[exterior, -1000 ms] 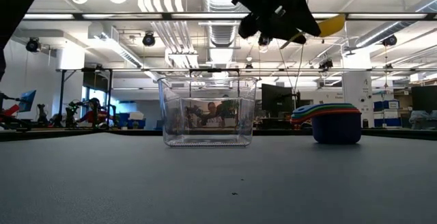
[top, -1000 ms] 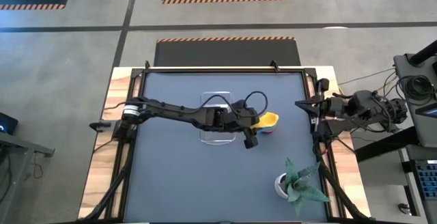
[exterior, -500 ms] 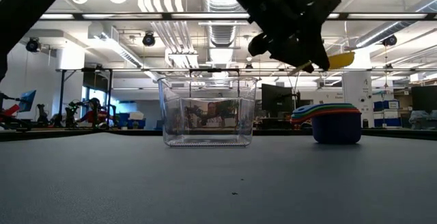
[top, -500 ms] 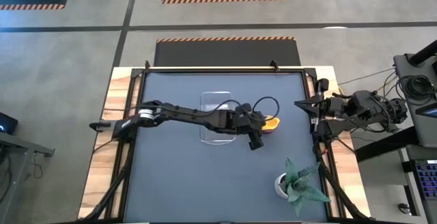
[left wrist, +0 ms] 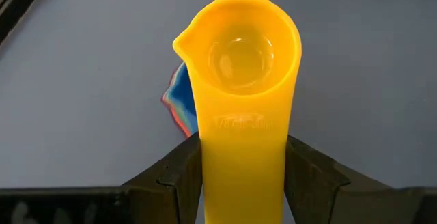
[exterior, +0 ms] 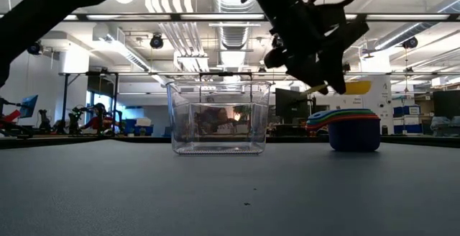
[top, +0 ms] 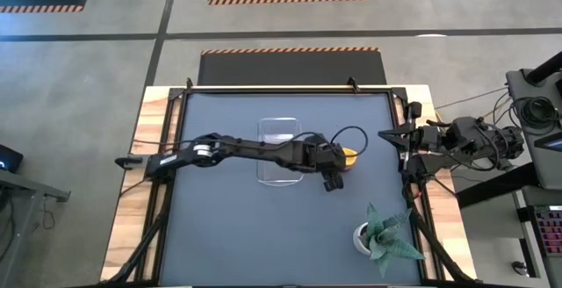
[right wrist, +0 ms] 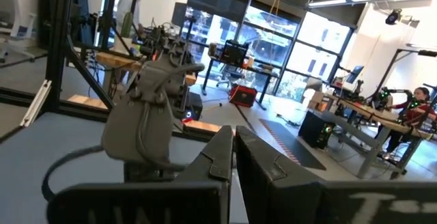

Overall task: Nest measuring cups in basket
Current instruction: Stack the yellow measuring cup on top of the blue measuring cup, then put the stack of measuring cups into the transparent bin

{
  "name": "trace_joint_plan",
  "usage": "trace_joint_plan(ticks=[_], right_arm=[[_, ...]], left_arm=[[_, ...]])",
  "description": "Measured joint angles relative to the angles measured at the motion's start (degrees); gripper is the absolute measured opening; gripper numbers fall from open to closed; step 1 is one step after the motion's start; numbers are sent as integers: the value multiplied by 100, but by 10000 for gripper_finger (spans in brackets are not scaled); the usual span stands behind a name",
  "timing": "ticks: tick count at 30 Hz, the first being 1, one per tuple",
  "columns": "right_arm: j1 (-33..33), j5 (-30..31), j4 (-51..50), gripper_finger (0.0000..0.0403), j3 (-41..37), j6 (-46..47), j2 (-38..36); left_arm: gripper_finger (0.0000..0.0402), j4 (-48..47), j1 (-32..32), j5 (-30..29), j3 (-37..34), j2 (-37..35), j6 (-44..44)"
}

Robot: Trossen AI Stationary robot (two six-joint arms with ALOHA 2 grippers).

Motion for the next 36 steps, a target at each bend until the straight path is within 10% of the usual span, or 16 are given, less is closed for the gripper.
trace_joint_plan(ticks=[23,36], right_arm=[[0,2,26,9,2,42,0],[0,24,-118,9,2,42,-2]], left_arm=[[189,309,14,16,-359,18,-188],[197,-33,-294,9,482,-89,1374]])
